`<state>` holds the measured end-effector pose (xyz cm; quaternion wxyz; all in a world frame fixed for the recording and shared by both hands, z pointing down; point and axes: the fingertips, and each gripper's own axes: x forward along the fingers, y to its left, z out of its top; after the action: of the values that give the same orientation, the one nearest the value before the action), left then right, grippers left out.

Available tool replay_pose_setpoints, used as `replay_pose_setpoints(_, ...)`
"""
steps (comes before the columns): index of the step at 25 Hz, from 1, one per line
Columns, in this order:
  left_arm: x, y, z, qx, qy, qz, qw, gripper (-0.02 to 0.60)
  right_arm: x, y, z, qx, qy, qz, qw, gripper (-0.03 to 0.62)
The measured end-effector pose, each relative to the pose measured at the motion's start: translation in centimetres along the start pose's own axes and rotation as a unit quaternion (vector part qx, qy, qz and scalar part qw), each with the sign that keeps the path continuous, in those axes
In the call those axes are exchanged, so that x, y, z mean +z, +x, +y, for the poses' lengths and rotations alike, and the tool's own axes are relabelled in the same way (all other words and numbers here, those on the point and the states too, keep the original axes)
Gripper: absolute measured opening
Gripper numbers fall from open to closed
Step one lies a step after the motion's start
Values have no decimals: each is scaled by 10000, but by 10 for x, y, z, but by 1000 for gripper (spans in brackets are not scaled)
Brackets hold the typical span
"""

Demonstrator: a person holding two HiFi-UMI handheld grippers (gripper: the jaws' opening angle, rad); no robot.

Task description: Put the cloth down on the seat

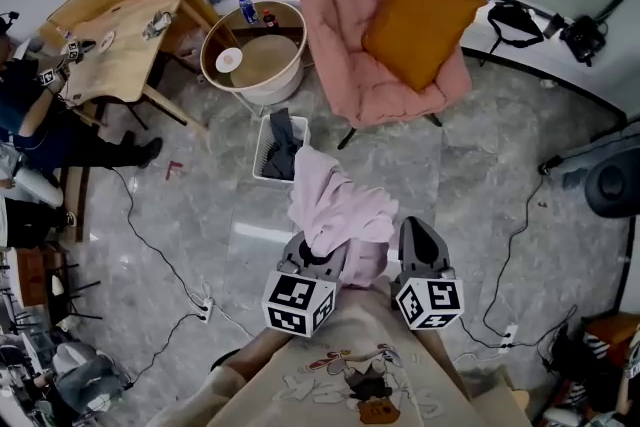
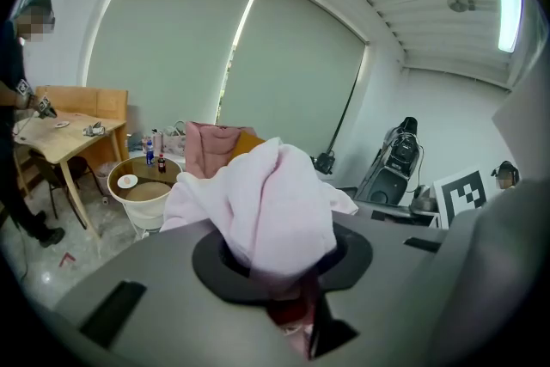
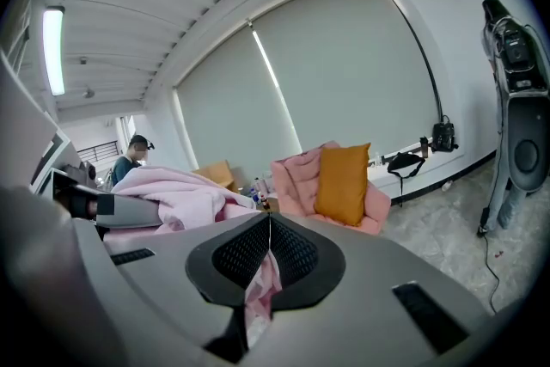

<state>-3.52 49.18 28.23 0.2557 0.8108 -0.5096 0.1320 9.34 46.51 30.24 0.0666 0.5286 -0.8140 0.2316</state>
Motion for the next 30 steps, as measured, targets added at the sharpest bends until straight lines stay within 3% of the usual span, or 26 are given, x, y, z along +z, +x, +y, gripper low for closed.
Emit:
replay_pose_setpoints(9,57,42,76,-212,-306,-111,9992,91,46,90,31,-75,-279,41,9996,20)
replay_pose_setpoints(16,104,62,134,-600,-259,-268,9975,91,81,158,51,-401,-287,-13,9988,20)
replay_pose_setpoints(23,116,80,189,-731,-226,-221,9968,91,84,213,73,-498,-345,80,9981,20)
replay_pose_setpoints(30,126,99,209,-784,-155,-118,9967,91,87,252,74,-429,-271,232,9984,20)
